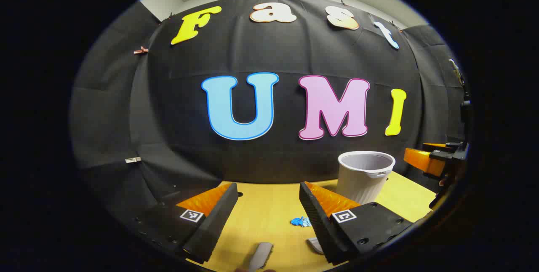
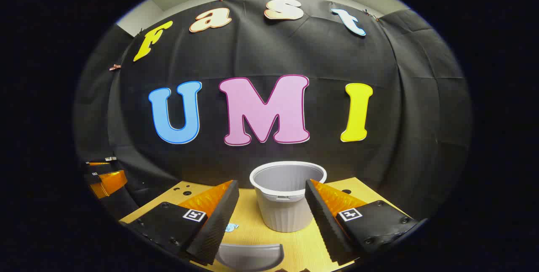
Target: Pick up the small broom and dustpan from the desktop, sweep the trash into the dustpan with the broom, and then empty the trash into the garbage bin.
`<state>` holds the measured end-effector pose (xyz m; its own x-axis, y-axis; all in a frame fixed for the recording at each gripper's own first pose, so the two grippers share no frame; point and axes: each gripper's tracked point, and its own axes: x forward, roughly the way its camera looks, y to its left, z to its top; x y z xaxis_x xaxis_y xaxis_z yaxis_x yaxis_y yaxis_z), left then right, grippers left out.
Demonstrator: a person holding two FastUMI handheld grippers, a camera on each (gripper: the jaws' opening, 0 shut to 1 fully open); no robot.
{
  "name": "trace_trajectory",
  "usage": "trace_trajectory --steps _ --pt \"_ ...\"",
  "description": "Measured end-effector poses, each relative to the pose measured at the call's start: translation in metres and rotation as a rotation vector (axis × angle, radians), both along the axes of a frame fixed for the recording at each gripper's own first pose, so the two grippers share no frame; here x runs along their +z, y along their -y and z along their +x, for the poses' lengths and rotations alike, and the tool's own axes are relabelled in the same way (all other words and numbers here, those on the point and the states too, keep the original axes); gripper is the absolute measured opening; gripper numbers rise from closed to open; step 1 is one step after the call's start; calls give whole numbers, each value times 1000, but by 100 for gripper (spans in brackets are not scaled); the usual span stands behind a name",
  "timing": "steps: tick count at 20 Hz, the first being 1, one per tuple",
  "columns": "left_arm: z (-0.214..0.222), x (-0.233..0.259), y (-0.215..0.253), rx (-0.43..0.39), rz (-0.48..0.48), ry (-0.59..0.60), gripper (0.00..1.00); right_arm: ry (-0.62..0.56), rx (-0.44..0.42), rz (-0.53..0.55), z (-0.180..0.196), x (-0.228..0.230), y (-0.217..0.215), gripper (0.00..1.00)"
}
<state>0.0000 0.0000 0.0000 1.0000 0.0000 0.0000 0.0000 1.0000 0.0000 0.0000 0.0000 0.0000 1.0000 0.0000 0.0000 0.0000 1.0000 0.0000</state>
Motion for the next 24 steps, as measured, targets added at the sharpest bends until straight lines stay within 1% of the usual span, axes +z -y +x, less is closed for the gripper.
trace_trajectory --steps 3,10,14,16,17,19,21,22,24 --pt "6 -7 -3 -22 -7 -17 95 -19 -6 -8 0 -6 -6 98" --pt "7 -21 -26 -1 -41 -36 95 -43 -14 -5 5 -14 -16 98" --pt "5 -24 -36 12 -37 -40 95 -63 -3 -1 6 -20 -24 98" --pt "2 -27 -46 39 -36 -41 95 -78 13 -7 6 -24 -31 98" --pt "1 -27 -49 46 -29 -43 95 -89 6 -18 7 -28 -26 98" --pt "0 -30 -52 55 1 -52 95 -103 10 2 8 -31 -26 98" --pt "0 -37 -54 46 27 -82 95 -119 10 19 7 -36 -25 98" --pt "-1 -47 -54 34 41 -125 95 -122 8 17 5 -37 -23 98" --pt "-2 -69 -55 15 39 -198 95 -151 5 4 3 -47 -20 97"
